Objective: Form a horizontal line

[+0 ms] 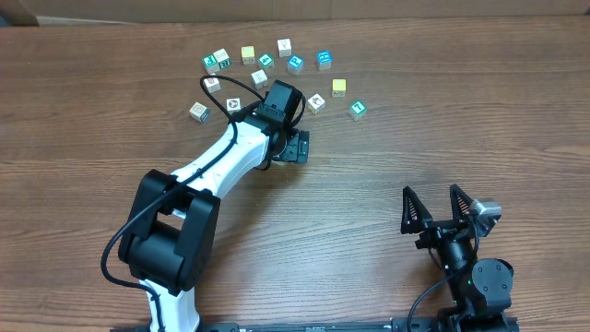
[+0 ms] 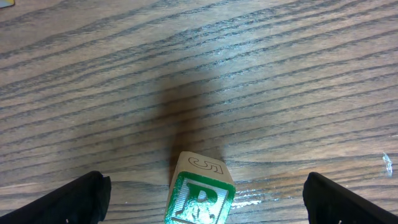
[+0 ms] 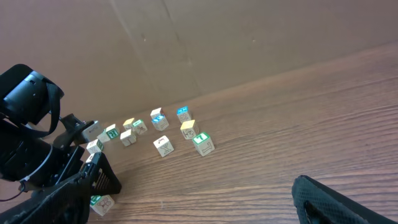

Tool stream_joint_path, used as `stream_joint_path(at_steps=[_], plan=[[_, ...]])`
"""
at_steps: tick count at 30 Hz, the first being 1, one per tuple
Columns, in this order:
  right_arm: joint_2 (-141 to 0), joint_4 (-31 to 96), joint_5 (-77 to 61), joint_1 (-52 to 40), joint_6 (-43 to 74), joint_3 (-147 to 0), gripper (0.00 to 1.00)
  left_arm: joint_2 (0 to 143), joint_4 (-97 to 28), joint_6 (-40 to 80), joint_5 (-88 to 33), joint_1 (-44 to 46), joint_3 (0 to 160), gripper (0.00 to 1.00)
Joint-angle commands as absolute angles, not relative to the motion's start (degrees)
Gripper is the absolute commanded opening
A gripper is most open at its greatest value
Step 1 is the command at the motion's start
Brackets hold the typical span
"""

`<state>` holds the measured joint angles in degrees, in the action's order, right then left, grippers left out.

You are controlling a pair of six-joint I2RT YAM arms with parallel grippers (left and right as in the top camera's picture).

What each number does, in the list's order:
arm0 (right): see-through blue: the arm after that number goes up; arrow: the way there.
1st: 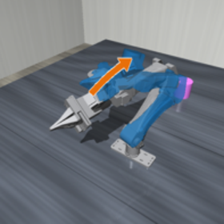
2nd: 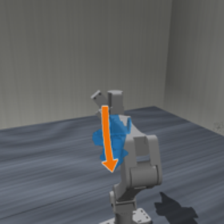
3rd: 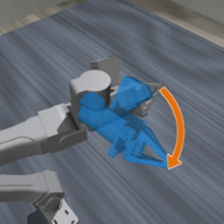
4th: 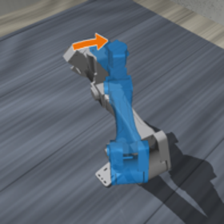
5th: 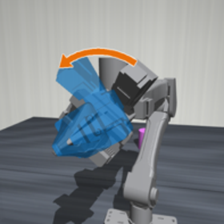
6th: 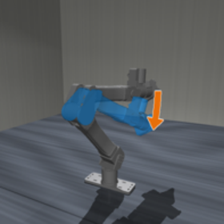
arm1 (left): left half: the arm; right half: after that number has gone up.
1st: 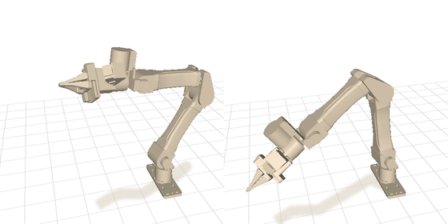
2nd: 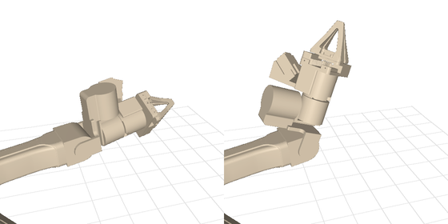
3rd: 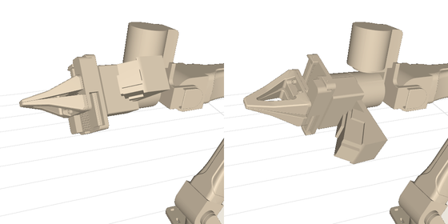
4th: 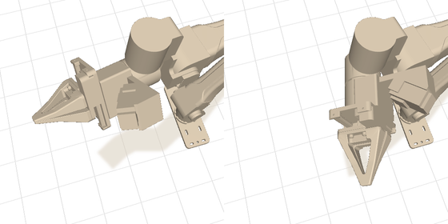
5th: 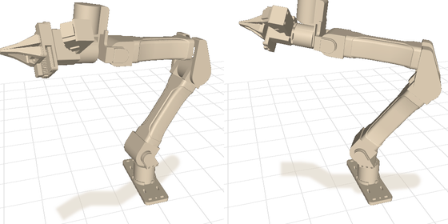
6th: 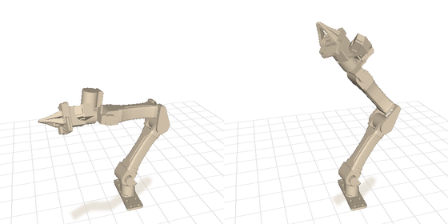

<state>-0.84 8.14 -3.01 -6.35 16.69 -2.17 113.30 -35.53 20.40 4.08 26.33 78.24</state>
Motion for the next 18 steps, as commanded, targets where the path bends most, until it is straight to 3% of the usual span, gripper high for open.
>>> stream_joint_path(at_steps=[1, 18], plan=[[-0.16, 7.77, -3.14, -5.98, 16.86, -1.98, 1.0, 112.2, -35.64, 19.27, 3.33, 26.65, 77.82, 0.96], [-0.16, 7.77, -3.14, -5.98, 16.86, -1.98, 1.0, 112.2, -35.07, 19.27, 3.38, 26.65, 77.82, 0.95]])
